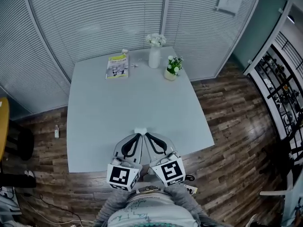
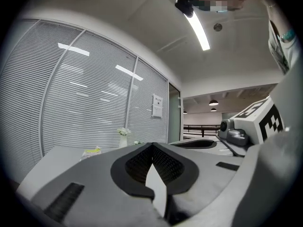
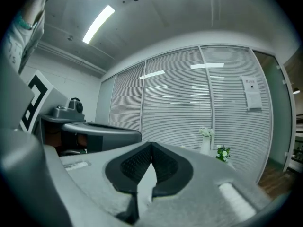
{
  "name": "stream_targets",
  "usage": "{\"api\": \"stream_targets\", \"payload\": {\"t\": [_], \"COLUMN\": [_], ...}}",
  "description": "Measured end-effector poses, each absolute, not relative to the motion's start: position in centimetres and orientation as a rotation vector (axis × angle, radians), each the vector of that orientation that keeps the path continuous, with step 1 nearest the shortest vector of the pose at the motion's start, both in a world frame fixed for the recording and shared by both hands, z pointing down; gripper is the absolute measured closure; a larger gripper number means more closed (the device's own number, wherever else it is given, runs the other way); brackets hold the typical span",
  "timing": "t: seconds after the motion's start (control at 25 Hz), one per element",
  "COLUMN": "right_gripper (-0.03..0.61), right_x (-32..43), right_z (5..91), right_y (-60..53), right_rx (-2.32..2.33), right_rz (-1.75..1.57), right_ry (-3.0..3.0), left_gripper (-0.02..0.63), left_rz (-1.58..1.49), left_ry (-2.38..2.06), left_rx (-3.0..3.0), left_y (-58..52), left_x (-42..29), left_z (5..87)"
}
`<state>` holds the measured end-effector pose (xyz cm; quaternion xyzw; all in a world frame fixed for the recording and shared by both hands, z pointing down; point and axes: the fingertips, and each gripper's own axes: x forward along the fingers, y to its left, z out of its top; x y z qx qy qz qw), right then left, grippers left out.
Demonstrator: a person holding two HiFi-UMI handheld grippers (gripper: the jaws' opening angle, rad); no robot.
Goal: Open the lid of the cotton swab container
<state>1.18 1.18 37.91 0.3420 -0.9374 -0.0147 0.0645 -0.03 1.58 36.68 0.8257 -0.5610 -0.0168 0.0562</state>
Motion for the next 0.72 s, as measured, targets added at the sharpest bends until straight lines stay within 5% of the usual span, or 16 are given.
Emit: {"api": "stream_targets", "payload": {"t": [0.72], "right_gripper": [0.577], "right_x": [0.5], "right_z": [38.3], "right_y": [-4.1], "right_rx": [1.000], "right_rz": [-0.035], "right_ry": [-2.828], "left_gripper": [0.615], "left_rz": [-0.026], "left_ry": [-1.649], "left_rx": [2.543], "left_y": [-4.1], "left_x": [-0.8], "left_z": [37.5]}}
